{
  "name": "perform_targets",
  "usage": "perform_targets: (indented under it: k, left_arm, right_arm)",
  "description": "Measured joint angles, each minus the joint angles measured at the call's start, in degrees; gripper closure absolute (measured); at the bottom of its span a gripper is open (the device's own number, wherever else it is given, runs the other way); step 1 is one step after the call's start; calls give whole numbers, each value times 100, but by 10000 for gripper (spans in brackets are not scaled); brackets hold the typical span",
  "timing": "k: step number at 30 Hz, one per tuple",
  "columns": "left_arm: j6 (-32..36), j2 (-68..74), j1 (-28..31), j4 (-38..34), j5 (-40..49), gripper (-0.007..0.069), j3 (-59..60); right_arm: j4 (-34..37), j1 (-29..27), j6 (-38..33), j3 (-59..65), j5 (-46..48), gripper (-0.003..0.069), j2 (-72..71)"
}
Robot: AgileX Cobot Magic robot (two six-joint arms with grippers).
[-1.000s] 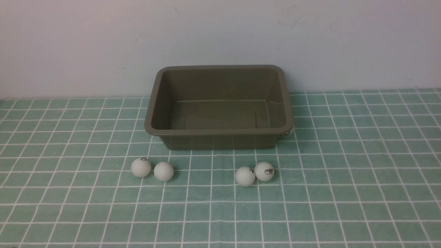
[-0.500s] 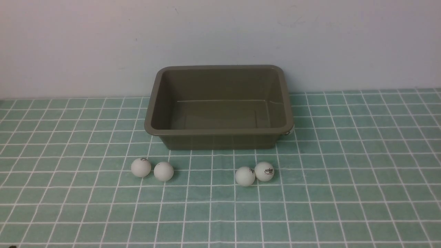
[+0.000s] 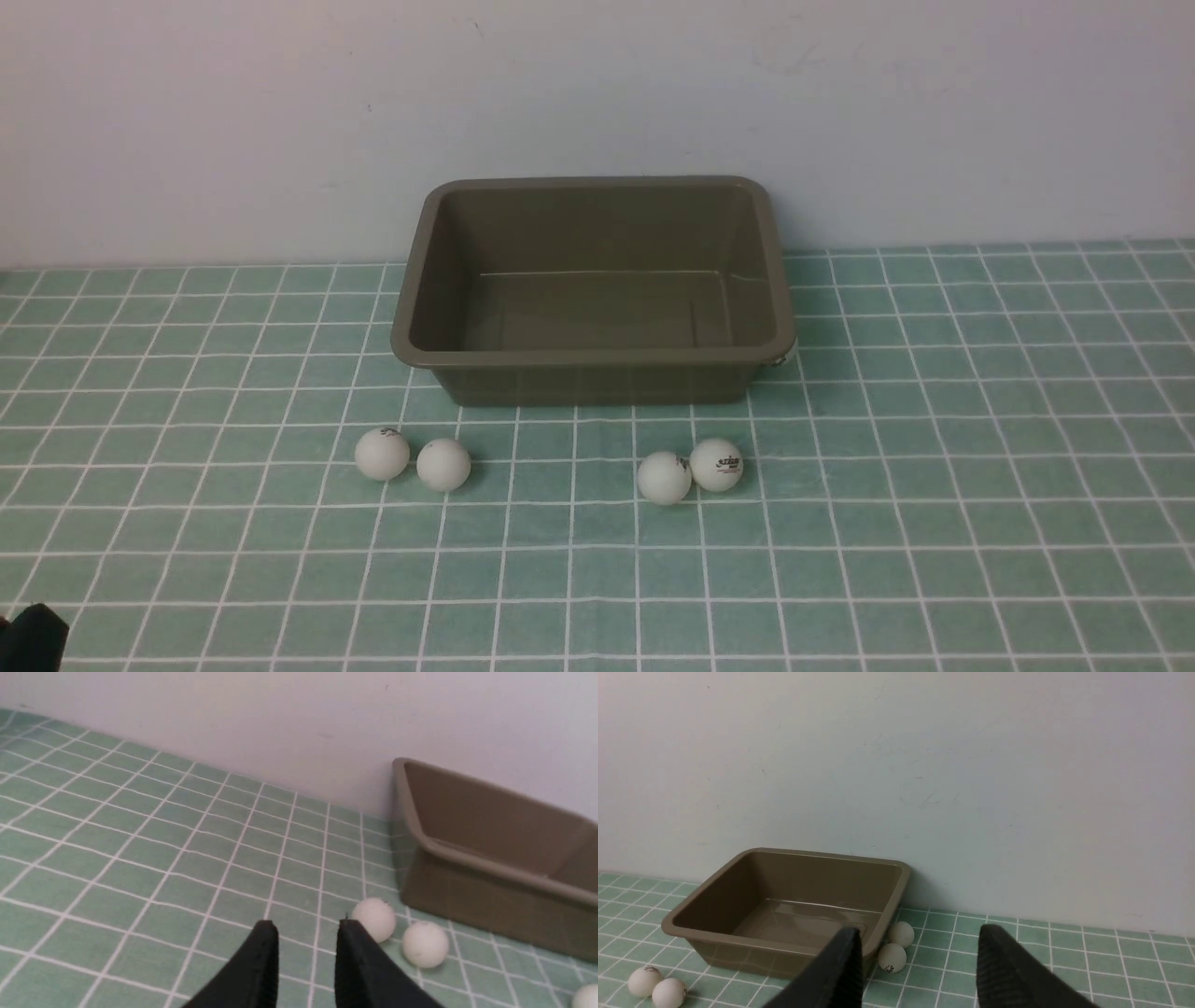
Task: Put the table tennis balls in the box on the green coffee tablecloth.
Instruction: 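Reach for and grasp a ping pong ball on the table beside the basket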
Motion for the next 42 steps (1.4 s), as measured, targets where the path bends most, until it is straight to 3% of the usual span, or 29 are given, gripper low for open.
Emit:
perform_targets:
  k: [24,33,37,42]
  left_arm:
    - [-13,0,0,-2800,-154,461,0]
    - [79,0,0,-2953,-317,460,0]
    - [981,0,0,-2947,451,419,-6]
    - [2603,0,0,-3386,1665,330,-249]
  right_arm:
    - [-17,0,0,0,147,344,0]
    - [-17,0,0,0,209,344,0]
    - [-17,0,0,12,233,344,0]
    - [-17,5,0,87,216,344,0]
